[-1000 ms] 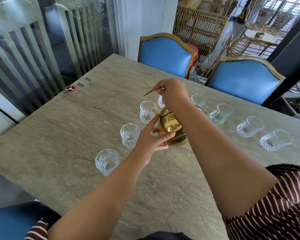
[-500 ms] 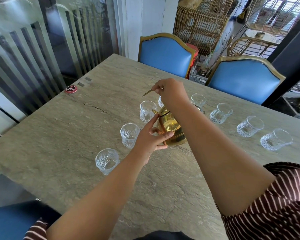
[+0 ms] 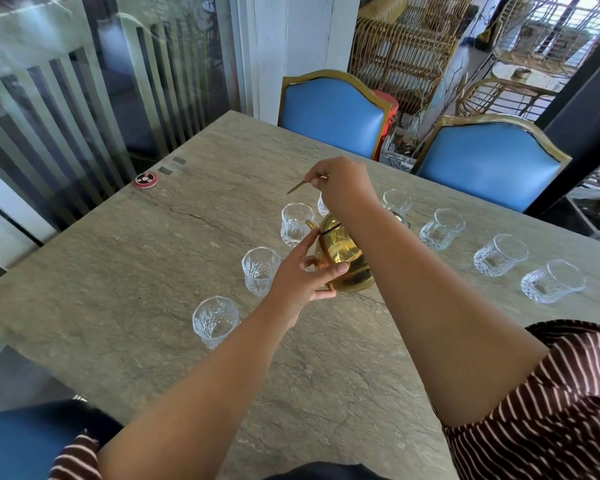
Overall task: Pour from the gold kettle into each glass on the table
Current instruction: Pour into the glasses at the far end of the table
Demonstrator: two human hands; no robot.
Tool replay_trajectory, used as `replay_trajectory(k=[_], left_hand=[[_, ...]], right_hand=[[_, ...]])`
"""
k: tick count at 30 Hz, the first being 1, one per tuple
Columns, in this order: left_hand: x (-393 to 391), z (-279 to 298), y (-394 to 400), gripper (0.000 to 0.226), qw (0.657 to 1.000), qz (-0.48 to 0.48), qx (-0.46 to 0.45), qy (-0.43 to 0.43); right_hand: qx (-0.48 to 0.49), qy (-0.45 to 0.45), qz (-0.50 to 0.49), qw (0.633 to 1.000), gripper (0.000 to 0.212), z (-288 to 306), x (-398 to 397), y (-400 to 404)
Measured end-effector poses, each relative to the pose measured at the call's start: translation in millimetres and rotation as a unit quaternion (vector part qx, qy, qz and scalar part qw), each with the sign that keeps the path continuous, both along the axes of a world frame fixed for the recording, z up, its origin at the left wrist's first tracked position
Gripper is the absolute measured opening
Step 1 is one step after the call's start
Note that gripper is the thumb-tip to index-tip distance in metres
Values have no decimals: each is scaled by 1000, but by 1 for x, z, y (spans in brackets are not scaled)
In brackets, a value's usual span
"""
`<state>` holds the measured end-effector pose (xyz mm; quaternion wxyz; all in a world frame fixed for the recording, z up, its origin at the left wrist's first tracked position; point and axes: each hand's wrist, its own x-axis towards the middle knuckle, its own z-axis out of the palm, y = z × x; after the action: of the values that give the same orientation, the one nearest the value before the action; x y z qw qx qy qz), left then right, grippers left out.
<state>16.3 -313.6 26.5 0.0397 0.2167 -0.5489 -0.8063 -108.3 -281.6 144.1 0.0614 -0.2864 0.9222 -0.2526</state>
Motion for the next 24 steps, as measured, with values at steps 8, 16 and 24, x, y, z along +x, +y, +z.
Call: replay_trajectory(k=[8,16,24], left_hand=[[2,0,-1,90,1000,-3,-14,-4],[3,-5,-7,94,998,-10,-68,-12],[10,-10,2,102,987,-51,-151,-8]], right_hand=[[-13,-9,-18,1000,31,1,6,2],[-98,-33,-50,993,24,-13,13,19],[-196,-53,-93,975,20,-30,30,54]])
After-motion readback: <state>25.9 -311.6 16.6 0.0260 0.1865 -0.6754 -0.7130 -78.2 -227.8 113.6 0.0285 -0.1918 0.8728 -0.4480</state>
